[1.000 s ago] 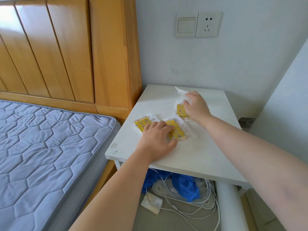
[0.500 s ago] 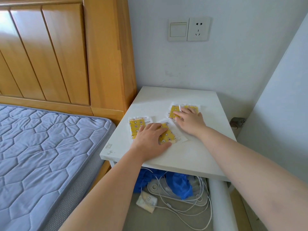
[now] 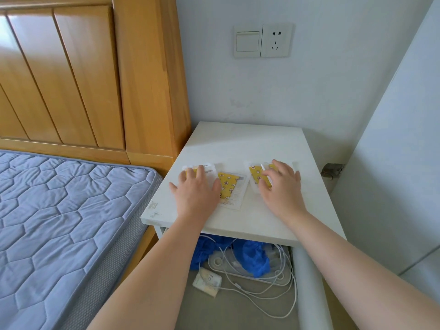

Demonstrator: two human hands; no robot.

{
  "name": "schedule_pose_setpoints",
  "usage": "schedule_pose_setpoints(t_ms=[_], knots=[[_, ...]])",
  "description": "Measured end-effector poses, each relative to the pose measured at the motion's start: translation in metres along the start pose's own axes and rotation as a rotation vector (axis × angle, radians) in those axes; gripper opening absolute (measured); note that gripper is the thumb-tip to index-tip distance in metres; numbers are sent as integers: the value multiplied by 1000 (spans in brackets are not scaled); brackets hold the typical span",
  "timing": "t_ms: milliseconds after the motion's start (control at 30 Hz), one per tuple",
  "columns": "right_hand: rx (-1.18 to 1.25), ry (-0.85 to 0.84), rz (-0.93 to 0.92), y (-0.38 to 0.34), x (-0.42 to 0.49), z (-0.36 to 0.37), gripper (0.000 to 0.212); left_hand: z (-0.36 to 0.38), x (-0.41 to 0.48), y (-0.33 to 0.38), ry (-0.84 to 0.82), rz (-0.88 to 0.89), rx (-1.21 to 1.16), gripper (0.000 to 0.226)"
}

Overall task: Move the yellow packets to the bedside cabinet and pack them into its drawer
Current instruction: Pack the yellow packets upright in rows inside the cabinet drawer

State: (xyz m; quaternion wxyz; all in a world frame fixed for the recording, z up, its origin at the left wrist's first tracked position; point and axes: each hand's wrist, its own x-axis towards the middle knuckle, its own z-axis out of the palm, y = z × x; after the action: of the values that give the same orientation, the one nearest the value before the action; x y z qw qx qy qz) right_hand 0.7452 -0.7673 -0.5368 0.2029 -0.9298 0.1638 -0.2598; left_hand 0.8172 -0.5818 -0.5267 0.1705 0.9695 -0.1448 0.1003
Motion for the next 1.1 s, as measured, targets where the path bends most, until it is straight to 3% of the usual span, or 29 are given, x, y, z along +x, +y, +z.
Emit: schedule_pose_setpoints(t_ms=[67, 167, 300, 367, 433, 500, 600, 767, 833, 900, 1100], knots=[[-34, 69, 52, 2, -5, -1, 25, 4, 3, -1, -10, 129, -62, 46], [59, 156, 315, 3, -2, -6, 28, 5, 3, -2, 6, 372, -183, 35], [14, 104, 378, 0, 3, -6, 35, -2, -4, 1, -40, 515, -247, 49], [-9, 88, 357, -1, 2, -6, 36, -8, -6, 7, -121, 410, -363, 40], [-10, 92, 349, 0, 2, -7, 36, -14, -1, 17, -189, 182, -515, 39], [-12, 83, 346, 0, 3, -8, 37, -17, 8, 24, -227, 46, -350, 45], [-9, 87, 346, -1, 3, -8, 38, -26, 9, 39, -394, -12, 39, 87], [110, 153, 401, -1, 5, -9, 32, -17, -1, 63, -572, 92, 205, 120], [154, 162, 410, 0, 5, -9, 29, -14, -4, 66, -579, 122, 242, 114], [190, 166, 403, 1, 5, -8, 26, -16, -5, 63, -534, 154, 249, 92], [254, 185, 355, 3, 7, -8, 23, -28, -13, 40, -284, 331, 221, 44]])
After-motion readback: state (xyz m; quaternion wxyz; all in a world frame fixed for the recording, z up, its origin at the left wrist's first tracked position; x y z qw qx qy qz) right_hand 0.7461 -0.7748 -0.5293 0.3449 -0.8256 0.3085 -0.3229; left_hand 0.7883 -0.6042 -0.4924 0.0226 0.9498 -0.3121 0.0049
